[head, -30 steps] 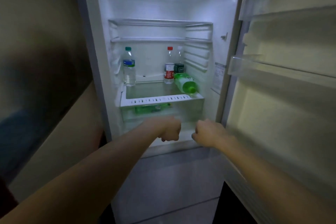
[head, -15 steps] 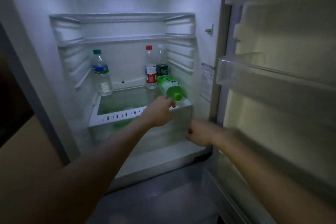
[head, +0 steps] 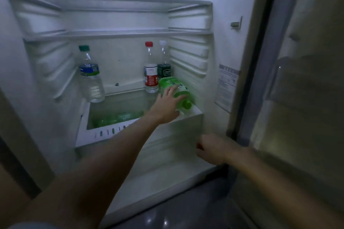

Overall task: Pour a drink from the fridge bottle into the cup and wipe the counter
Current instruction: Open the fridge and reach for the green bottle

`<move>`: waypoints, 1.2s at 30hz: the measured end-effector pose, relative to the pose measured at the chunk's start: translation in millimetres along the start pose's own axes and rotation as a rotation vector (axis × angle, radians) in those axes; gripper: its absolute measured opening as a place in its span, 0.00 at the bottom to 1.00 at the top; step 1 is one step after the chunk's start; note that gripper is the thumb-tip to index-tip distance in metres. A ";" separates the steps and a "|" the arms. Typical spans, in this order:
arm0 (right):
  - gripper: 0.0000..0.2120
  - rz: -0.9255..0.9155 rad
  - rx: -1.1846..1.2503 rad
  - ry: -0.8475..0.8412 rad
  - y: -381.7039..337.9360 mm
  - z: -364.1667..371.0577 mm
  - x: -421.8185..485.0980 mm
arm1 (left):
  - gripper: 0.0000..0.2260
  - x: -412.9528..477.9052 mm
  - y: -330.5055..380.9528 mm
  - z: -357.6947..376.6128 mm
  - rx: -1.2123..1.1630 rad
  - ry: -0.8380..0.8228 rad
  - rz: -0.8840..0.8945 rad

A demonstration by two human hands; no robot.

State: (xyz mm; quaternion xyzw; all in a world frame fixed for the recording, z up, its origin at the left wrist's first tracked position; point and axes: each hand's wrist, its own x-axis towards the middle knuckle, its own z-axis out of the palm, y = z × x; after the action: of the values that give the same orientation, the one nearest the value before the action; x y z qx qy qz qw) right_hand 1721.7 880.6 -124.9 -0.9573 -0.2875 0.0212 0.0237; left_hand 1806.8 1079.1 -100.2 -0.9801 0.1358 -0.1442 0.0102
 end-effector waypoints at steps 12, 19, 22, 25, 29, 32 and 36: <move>0.11 0.079 -0.035 -0.113 6.9 11.1 -2.6 | 0.31 39.0 3.4 13.0 0.132 0.046 0.069; 0.14 0.097 -0.030 -0.138 4.4 2.8 -10.5 | 0.26 33.7 6.4 11.3 0.180 0.092 0.088; 0.14 0.110 -0.019 -0.150 3.8 -4.2 -16.4 | 0.24 22.8 -3.5 16.8 0.072 0.143 0.111; 0.13 0.112 -0.010 -0.135 1.7 -13.0 -21.5 | 0.18 8.3 -11.5 13.8 -0.083 0.200 0.121; 0.12 0.082 0.012 -0.116 -4.0 -22.0 -28.0 | 0.15 -6.8 -3.0 -4.9 -0.178 0.283 0.145; 0.11 0.066 0.020 -0.124 -8.3 -26.1 -37.2 | 0.14 -21.3 9.3 -22.2 -0.193 0.386 0.245; 0.11 0.061 0.039 -0.160 -9.2 -27.8 -53.0 | 0.12 -44.2 30.2 -38.7 -0.247 0.560 0.304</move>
State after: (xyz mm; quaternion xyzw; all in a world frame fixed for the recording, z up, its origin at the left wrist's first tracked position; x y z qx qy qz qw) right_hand 1674.0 858.1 -95.2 -0.9602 -0.2585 0.1040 0.0187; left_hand 1747.1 1062.6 -77.3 -0.8649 0.2945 -0.3868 -0.1247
